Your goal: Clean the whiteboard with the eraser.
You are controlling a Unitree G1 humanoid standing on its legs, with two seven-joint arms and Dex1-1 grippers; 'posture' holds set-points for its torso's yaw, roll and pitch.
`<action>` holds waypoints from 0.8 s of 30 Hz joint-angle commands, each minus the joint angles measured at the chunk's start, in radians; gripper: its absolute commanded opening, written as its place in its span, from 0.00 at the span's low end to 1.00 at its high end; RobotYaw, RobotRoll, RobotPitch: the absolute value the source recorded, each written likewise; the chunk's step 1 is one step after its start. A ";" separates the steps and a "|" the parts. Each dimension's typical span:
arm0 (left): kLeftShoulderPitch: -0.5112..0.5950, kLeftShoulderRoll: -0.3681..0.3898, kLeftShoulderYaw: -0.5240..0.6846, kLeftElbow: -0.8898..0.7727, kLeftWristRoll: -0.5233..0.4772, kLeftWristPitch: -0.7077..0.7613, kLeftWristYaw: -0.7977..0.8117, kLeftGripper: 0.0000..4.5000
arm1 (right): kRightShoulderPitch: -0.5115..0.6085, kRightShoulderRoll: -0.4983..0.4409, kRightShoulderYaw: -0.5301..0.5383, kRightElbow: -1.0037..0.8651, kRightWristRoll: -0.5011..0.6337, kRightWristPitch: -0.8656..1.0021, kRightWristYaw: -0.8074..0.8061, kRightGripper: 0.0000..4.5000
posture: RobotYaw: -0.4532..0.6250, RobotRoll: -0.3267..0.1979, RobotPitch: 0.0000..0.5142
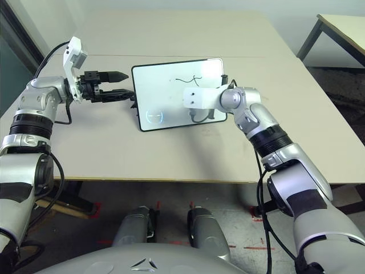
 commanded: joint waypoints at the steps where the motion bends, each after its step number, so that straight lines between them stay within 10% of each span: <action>1: 0.010 0.007 0.001 -0.016 -0.006 0.008 0.000 1.00 | 0.027 0.019 0.025 -0.037 -0.007 0.015 0.026 0.05 | 0.55 0.62 0.14; 24: 0.010 0.001 0.002 -0.010 -0.006 0.001 0.002 1.00 | 0.057 0.019 0.034 -0.076 -0.050 0.032 0.042 0.05 | 0.55 0.62 0.13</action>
